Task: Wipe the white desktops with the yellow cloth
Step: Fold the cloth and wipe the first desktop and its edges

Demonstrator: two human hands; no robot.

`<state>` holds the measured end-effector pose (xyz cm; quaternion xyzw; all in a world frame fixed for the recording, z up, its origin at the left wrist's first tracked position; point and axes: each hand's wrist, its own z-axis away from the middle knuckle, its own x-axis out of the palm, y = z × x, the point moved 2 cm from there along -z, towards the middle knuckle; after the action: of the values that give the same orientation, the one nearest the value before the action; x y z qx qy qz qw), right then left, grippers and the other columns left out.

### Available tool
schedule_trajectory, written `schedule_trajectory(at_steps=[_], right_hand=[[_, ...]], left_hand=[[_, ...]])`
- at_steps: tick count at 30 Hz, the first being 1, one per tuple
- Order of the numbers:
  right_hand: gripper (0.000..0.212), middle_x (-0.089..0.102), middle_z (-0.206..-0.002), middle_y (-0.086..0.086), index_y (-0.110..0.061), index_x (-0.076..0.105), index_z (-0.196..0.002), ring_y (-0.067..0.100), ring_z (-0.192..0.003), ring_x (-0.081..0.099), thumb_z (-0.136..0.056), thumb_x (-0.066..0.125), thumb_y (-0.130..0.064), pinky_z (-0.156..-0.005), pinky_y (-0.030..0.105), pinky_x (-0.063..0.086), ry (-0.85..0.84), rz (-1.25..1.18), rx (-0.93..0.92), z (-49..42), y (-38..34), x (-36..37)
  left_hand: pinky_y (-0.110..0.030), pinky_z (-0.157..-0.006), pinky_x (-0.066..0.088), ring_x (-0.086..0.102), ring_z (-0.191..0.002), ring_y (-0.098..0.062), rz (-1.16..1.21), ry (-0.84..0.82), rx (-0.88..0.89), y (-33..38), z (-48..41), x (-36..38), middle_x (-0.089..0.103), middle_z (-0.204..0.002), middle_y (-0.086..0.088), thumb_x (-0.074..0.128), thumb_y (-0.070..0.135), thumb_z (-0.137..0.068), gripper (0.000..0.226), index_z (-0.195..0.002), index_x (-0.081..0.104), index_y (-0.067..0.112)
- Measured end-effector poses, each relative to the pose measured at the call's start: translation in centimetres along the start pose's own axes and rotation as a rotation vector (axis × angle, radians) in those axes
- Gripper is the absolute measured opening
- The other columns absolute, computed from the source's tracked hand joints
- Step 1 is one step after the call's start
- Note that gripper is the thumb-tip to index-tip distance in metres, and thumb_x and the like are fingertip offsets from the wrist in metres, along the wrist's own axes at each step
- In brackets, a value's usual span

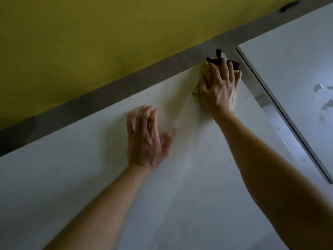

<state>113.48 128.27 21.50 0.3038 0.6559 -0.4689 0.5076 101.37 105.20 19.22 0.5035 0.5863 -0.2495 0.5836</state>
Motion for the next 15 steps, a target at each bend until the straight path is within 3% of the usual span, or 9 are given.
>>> schedule_trajectory(at_steps=[3, 5, 6, 9, 11, 15], right_hand=[[0.063, 0.027, -0.178, 0.009, -0.034, 0.046, -0.164, 0.033, -0.167, 0.019, -0.106, 0.04, -0.057, -0.135, 0.059, 0.007, -0.082, 0.029, -0.396, 5.7, -6.3, 1.3], [0.06, 0.026, -0.179, 0.007, -0.036, 0.042, -0.165, 0.031, -0.167, 0.016, -0.11, 0.037, -0.058, -0.135, 0.059, 0.008, -0.187, 0.067, -0.668, 9.2, -10.3, 2.6], [0.06, 0.024, -0.179, 0.006, -0.036, 0.041, -0.166, 0.03, -0.168, 0.015, -0.111, 0.037, -0.057, -0.135, 0.059, 0.007, -0.212, 0.076, -0.72, 10.3, -11.7, 2.9], [0.059, 0.024, -0.179, 0.004, -0.034, 0.04, -0.167, 0.029, -0.168, 0.016, -0.111, 0.042, -0.053, -0.135, 0.058, 0.011, -0.224, 0.046, -0.743, 10.1, -11.2, 2.9], [0.059, 0.027, -0.179, 0.003, -0.035, 0.043, -0.166, 0.028, -0.167, 0.018, -0.109, 0.049, -0.049, -0.134, 0.06, 0.015, -0.188, 0.04, -0.718, 7.9, -8.2, 2.4], [0.066, 0.02, -0.18, 0.004, -0.034, 0.038, -0.167, 0.028, -0.168, 0.011, -0.106, 0.04, -0.06, -0.134, 0.06, 0.009, -0.073, 0.05, -0.164, 2.8, -2.8, 0.7]], left_hand=[[-0.061, -0.129, 0.025, 0.039, -0.155, -0.038, 0.124, -0.067, -0.034, -0.6, 0.6, -1.3, 0.046, -0.162, -0.022, 0.07, 0.054, -0.095, 0.089, -0.158, 0.042, -0.002], [-0.059, -0.133, 0.022, 0.027, -0.162, -0.036, 0.107, -0.18, -0.107, -2.1, 2.1, -2.8, 0.031, -0.172, -0.019, 0.074, 0.066, -0.085, 0.113, -0.166, 0.029, 0.002], [-0.059, -0.134, 0.016, 0.015, -0.166, -0.035, 0.074, -0.261, -0.173, -3.0, 3.2, -3.6, 0.017, -0.178, -0.018, 0.072, 0.078, -0.076, 0.131, -0.17, 0.016, 0.005], [-0.063, -0.133, -0.003, -0.032, -0.161, -0.036, -0.011, -0.621, -0.349, -5.3, 6.4, -5.4, -0.038, -0.173, -0.013, 0.056, 0.109, -0.045, 0.175, -0.164, -0.032, 0.014], [-0.066, -0.129, -0.011, -0.049, -0.151, -0.038, -0.04, -0.77, -0.33, -5.6, 7.3, -5.8, -0.057, -0.159, -0.013, 0.068, 0.104, -0.044, 0.183, -0.155, -0.047, 0.016], [-0.069, -0.124, -0.019, -0.06, -0.139, -0.043, -0.015, -0.872, -0.297, -5.6, 6.4, -5.7, -0.068, -0.145, -0.017, 0.077, 0.096, -0.053, 0.182, -0.143, -0.059, 0.014]])
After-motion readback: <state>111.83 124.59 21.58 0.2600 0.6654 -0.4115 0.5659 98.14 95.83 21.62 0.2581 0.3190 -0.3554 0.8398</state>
